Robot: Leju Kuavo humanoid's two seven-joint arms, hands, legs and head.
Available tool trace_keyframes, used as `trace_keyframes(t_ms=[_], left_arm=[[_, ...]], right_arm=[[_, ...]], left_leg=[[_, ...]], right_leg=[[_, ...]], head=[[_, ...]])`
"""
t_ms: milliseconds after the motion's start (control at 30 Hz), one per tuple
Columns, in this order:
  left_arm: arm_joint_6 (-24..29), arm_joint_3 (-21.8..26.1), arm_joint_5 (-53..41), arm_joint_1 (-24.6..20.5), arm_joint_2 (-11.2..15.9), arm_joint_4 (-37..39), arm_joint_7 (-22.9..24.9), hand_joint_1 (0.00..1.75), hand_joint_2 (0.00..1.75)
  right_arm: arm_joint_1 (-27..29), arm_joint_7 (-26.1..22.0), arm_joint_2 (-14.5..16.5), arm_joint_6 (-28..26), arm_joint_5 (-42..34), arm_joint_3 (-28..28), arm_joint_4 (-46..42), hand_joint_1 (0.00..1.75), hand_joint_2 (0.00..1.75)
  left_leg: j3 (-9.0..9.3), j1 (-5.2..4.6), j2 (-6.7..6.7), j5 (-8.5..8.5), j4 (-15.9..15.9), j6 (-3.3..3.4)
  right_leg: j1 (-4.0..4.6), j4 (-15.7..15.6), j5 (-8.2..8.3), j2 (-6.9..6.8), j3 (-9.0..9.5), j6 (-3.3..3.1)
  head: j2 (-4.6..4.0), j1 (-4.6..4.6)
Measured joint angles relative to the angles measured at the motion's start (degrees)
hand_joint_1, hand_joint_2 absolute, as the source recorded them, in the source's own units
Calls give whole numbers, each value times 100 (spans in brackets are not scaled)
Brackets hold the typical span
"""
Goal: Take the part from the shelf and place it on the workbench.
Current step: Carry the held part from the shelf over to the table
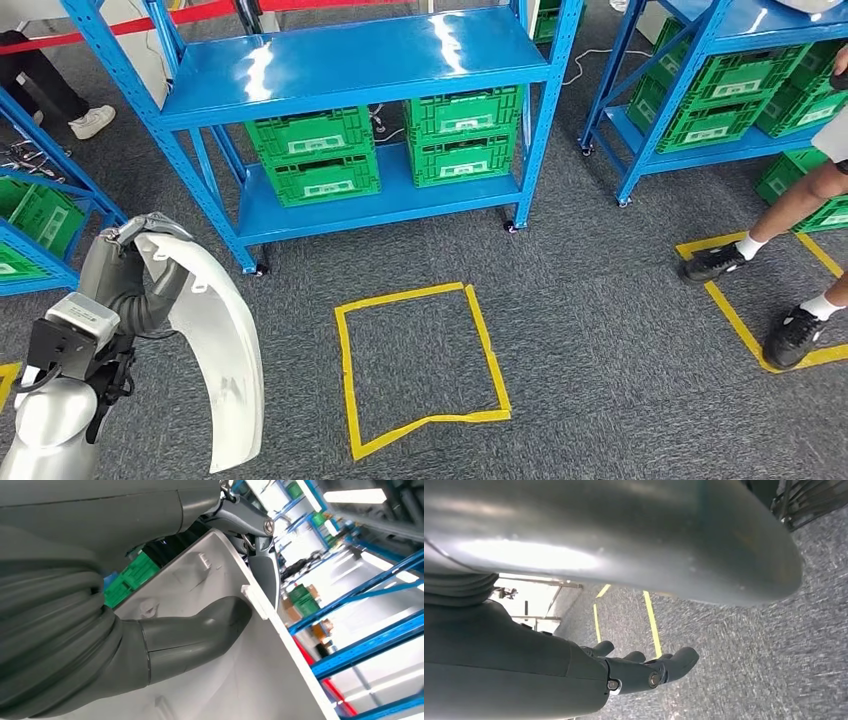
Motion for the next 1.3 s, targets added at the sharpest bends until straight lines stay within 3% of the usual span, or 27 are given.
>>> trace_keyframes(t_ms=[67, 100, 167, 233, 267, 300, 333, 400, 467, 500, 567, 600, 633, 733, 767, 800, 833, 867, 933, 1000, 1067, 1133, 1167, 1233, 1267, 1300], left_arm=[[0, -4, -6, -27, -14, -4, 18, 175, 175], [0, -6, -10, -40, -26, -5, 31, 175, 175], [2, -10, -27, -56, -62, -8, 57, 175, 175], [3, -11, -51, -59, -98, -9, 74, 175, 175], [3, -13, -63, -56, -116, -6, 78, 175, 175], [3, -14, -69, -55, -132, -2, 81, 175, 175], [3, -15, -79, -58, -145, 3, 85, 175, 175], [2, -18, -98, -68, -167, 13, 90, 175, 175], [2, -23, -111, -86, -178, 16, 91, 175, 175], [1, -27, -115, -95, -182, 16, 90, 175, 175], [0, -36, -123, -103, -189, 21, 91, 175, 175], [0, -39, -126, -104, -191, 25, 92, 175, 175], [0, -43, -127, -105, -191, 29, 93, 175, 175], [0, -48, -126, -104, -187, 44, 93, 175, 175], [0, -48, -126, -100, -186, 54, 93, 175, 175], [0, -48, -126, -94, -185, 62, 94, 175, 175], [0, -48, -126, -91, -184, 68, 94, 175, 175], [0, -48, -126, -89, -184, 72, 94, 175, 175], [0, -48, -126, -92, -180, 64, 92, 175, 175], [3, -46, -126, -96, -172, 45, 88, 175, 175], [6, -45, -126, -92, -159, 34, 85, 175, 175], [7, -46, -126, -92, -153, 38, 80, 175, 175], [7, -46, -126, -92, -153, 39, 77, 175, 175], [7, -45, -126, -86, -152, 43, 54, 175, 175], [7, -45, -127, -81, -148, 47, 27, 175, 175], [6, -45, -132, -76, -141, 53, -11, 175, 175]], right_arm=[[4, -5, 0, 5, -2, 0, 0, 0, 0], [7, -11, 1, 11, -4, 0, 0, 0, 0], [12, 2, 4, 26, -10, 0, 0, 0, 0], [11, 17, 5, 34, -17, 0, 0, 0, 0], [12, 15, 3, 34, -23, 0, 0, 0, 0], [12, 14, 2, 34, -27, 0, 0, 0, 0], [12, 14, 2, 36, -32, 0, 0, 0, 0], [5, 16, 2, 45, -34, 0, 0, 0, 0], [-6, 10, 2, 60, -36, 0, 0, 0, 0], [-9, 3, 3, 64, -36, 0, 0, 0, 0], [-2, -7, 5, 70, -36, 0, 0, 0, 0], [-1, -6, 8, 72, -36, 0, 0, 0, 0], [-1, -4, 10, 74, -36, 0, 0, 0, 0], [-1, -5, 13, 76, -34, 0, 0, 0, 0], [1, -5, 13, 77, -34, 0, 0, 0, 0], [3, -5, 13, 79, -34, 0, 0, 0, 0], [4, -5, 13, 82, -34, 0, 0, 0, 0], [5, -5, 13, 86, -34, 0, 0, 0, 0], [3, -3, 15, 97, -34, 0, 0, 0, 0], [3, -2, 18, 109, -34, 0, 0, 0, 0], [9, -4, 19, 125, -34, 0, 0, 0, 0], [16, -9, 19, 150, -33, 0, 0, 0, 0], [18, -1, 20, 162, -32, 0, 0, 0, 0], [16, 20, 20, 181, -32, 0, 0, 0, 0], [15, 27, 18, 186, -32, 0, 0, 0, 0], [16, 28, 14, 195, -31, 0, 0, 0, 0]], left_leg=[[-36, -10, 5, 88, -82, 61], [-66, 3, 16, 152, -112, 106], [-175, 37, 39, 306, -153, 184], [-343, 34, 45, 440, -134, 213], [-439, 35, 49, 503, -115, 210], [-539, 38, 52, 560, -86, 200], [-643, 45, 54, 609, -46, 185], [-846, 59, 55, 685, 69, 136], [-993, 53, 55, 743, 189, 68], [-1028, 46, 56, 777, 218, 31], [-1047, 49, 55, 857, 206, -40], [-1072, 58, 49, 824, 221, -76], [-1119, 69, 41, 688, 316, -112], [-1361, 93, 25, -97, 1212, -201], [-1401, 96, 24, -238, 1538, -214], [-1380, 97, 23, -252, 1731, -216], [-1259, 97, 22, -155, 1722, -206], [-1045, 94, 21, -12, 1521, -184], [-396, 73, 15, 94, 691, -113], [23, 34, 8, -3, 61, -45], [27, 11, 4, 10, -81, 26], [-71, 27, 19, 133, -115, 128], [-136, 42, 26, 205, -128, 171], [-283, 43, 28, 325, -121, 219], [-356, 39, 26, 381, -113, 222], [-420, 36, 25, 428, -106, 222]], right_leg=[[-19, -45, 87, 1, -5, 75], [-18, -17, 32, 6, -32, 107], [-21, 354, -397, 18, -169, 152], [-26, 1079, -941, 21, -360, 186], [-28, 1387, -1046, 21, -406, 202], [-30, 1553, -1020, 20, -383, 215], [-34, 1522, -889, 19, -263, 224], [-47, 911, -677, 16, 256, 235], [-32, 216, -759, 27, 719, 187], [-19, 42, -835, 32, 810, 146], [-11, -4, -795, 26, 769, 46], [-17, -11, -741, 16, 727, -6], [-25, -24, -679, 3, 673, -55], [-34, -32, -484, -17, 456, -120], [-31, -28, -415, -18, 374, -118], [-28, -22, -350, -20, 294, -111], [-26, -17, -285, -21, 216, -102], [-24, -14, -223, -22, 137, -91], [-18, -8, -114, -19, 31, -54], [-19, -25, -11, -17, -5, 8], [-24, -72, 97, -19, -10, 91], [-33, 10, -19, -7, -68, 153], [-32, 197, -238, 0, -140, 173], [-37, 874, -811, 6, -341, 193], [-37, 1233, -996, 6, -430, 205], [-37, 1511, -1047, 7, -482, 214]], head=[[0, -9], [0, -10], [0, 3], [0, 13], [0, 14], [0, 14], [0, 14], [0, 15], [0, 14], [0, 12], [0, 16], [0, 15], [0, 13], [0, 0], [0, 0], [0, 0], [1, 0], [1, 0], [1, 0], [0, -5], [0, -23], [0, -31], [0, -27], [0, -17], [0, -15], [0, -15]])
